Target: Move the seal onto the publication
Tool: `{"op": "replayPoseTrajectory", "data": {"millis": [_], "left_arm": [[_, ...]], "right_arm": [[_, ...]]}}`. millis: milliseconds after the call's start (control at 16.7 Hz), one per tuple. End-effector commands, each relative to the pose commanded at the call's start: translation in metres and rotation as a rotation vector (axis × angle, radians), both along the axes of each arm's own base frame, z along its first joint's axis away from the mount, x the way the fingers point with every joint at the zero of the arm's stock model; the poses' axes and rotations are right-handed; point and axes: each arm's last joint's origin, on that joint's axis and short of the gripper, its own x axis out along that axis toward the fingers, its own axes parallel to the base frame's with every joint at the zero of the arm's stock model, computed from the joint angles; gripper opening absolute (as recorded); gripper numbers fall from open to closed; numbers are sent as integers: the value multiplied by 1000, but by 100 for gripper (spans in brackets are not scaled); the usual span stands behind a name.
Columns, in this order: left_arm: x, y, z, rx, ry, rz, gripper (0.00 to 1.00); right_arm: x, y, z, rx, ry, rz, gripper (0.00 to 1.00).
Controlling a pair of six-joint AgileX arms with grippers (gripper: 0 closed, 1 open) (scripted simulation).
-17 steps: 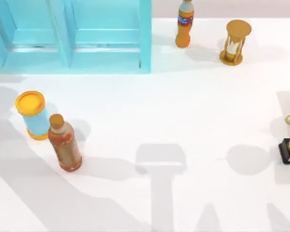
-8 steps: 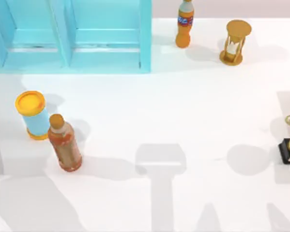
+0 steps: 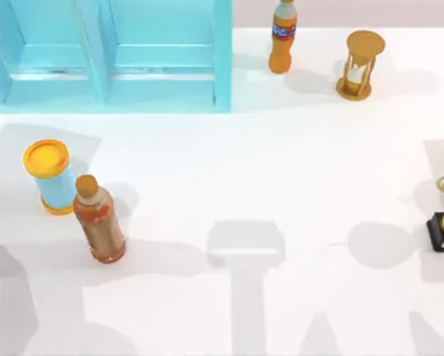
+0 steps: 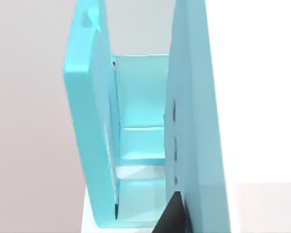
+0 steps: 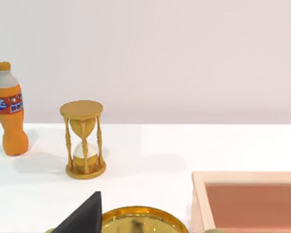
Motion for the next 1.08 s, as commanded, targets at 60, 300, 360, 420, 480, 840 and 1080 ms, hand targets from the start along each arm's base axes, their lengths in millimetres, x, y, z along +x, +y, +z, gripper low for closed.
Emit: {"op": "replayPoseTrajectory", "data": {"millis": [60, 300, 360, 420, 480, 840, 1080], "left_arm": [[-2, -1, 0, -4, 3, -1, 0], [0, -1, -2, -5, 7, -4, 0], [0, -1, -2, -5, 7, -4, 0], [-1, 0, 1, 2, -1, -1, 0], [-2, 2, 8, 18, -17, 4, 0], [-41, 23, 132, 348, -303, 111, 0], [-124, -11, 263, 802, -581, 241, 0]], "right_arm": [[0, 0, 0, 0, 0, 0, 100], [0, 0, 0, 0, 0, 0, 100], [0, 0, 0, 0, 0, 0, 100], [0, 0, 0, 0, 0, 0, 100], [0, 0, 0, 0, 0, 0, 100], [0, 0, 0, 0, 0, 0, 100], [0, 0, 0, 0, 0, 0, 100]]}}
